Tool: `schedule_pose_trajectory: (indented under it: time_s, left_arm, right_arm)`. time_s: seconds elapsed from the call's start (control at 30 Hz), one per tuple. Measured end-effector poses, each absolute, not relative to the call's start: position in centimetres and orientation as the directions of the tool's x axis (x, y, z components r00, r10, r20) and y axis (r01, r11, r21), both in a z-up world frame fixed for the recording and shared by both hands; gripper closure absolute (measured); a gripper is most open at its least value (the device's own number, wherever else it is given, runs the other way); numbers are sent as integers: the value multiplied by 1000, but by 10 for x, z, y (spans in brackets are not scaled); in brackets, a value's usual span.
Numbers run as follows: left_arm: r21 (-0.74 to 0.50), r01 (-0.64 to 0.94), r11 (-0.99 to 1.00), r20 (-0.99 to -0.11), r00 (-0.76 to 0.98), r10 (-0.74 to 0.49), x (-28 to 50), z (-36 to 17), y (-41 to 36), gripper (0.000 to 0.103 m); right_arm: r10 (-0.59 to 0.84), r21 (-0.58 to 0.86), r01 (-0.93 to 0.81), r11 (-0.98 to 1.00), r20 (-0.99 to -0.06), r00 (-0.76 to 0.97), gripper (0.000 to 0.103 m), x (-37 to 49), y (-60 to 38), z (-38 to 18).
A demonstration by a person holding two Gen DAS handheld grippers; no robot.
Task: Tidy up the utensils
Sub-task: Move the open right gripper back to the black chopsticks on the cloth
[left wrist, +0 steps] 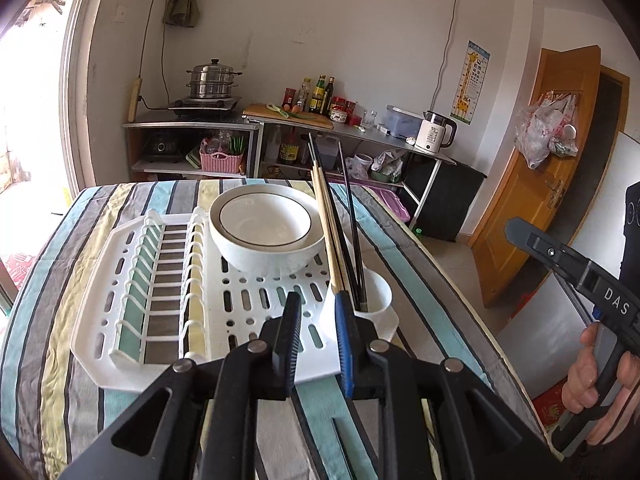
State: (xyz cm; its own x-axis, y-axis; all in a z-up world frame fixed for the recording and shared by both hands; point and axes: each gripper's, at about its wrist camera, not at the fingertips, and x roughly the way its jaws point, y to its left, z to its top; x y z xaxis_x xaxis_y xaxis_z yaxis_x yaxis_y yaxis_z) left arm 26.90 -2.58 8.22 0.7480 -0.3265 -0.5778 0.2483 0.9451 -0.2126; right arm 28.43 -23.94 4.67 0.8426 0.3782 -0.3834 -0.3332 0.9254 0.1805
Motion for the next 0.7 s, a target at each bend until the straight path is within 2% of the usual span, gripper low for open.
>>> schedule_pose_trajectory:
  time_s: [0.3, 0.7]
  left_arm:
    - [-187, 244, 951, -614, 727, -307, 195, 46, -23, 85]
    - [-216, 236, 948, -669, 671, -319, 158, 13, -30, 84]
  right_arm:
    - [373, 168, -333, 928, -426, 824, 89, 214, -243, 12]
    - [353, 184, -301, 936, -527, 773, 89, 193, -249, -32]
